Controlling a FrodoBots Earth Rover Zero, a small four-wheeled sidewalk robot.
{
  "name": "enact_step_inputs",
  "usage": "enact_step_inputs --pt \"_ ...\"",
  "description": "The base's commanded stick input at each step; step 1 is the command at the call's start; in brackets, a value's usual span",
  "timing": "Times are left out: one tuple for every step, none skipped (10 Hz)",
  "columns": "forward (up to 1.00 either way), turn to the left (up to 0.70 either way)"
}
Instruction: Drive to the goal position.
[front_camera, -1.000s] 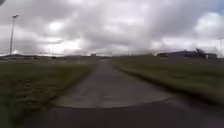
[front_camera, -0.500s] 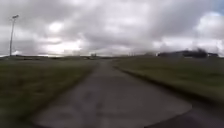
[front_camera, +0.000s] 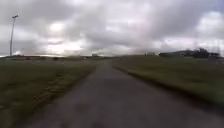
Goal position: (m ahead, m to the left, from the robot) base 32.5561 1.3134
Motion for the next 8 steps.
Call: enact_step_inputs --pt "1.0 0.0" --pt "1.0 0.0" --pt "1.0 0.0" --pt "1.0 0.0" --pt "1.0 0.0" --pt "1.0 0.0" --pt "1.0 0.0" --pt "1.0 0.0"
